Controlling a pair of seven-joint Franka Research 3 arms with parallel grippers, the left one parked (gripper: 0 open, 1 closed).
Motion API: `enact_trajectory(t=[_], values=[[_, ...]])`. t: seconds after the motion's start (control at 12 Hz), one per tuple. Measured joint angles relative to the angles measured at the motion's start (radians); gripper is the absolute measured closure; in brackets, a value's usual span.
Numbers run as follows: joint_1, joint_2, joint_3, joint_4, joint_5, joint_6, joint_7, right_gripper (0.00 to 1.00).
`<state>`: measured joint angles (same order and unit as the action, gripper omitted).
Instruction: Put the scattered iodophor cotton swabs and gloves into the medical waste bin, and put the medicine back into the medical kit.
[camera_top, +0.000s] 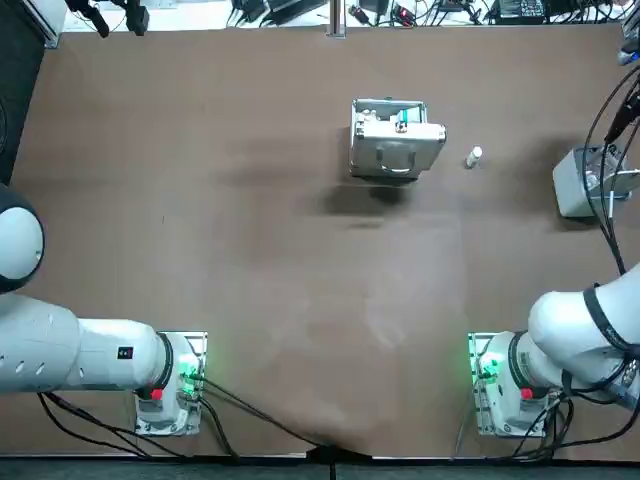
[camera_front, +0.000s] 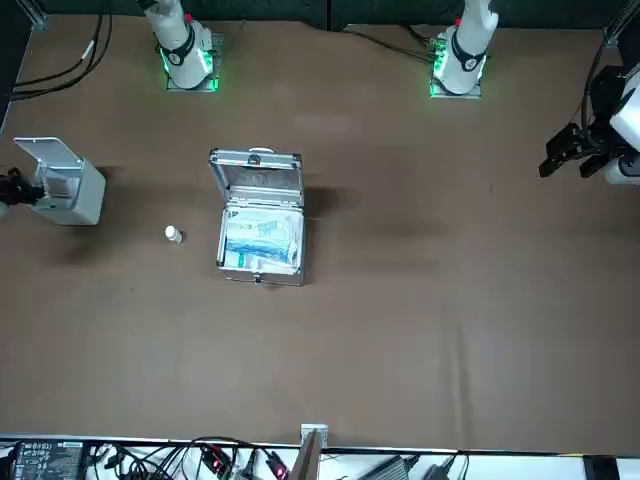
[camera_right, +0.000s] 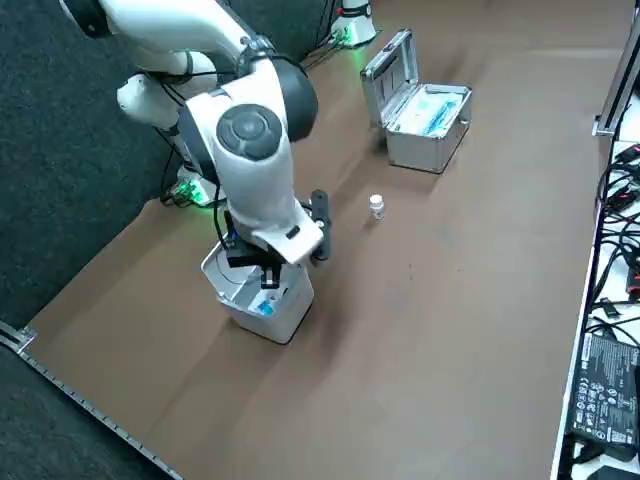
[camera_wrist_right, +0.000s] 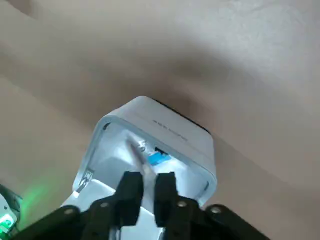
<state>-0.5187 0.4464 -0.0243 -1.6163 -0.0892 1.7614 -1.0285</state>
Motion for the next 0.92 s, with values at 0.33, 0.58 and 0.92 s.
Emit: enact_trajectory(t=[0.33, 0.58, 0.92], values=[[0.005, 0.003, 0.015, 0.009, 0.002, 0.008, -0.010, 0.36], [0.040, -0.036, 0.047, 0.015, 0.024, 0.007, -0.009, 0.01], [0.123, -0.067, 0.064, 0.015, 0.114, 0.004, 0.068, 0.00]])
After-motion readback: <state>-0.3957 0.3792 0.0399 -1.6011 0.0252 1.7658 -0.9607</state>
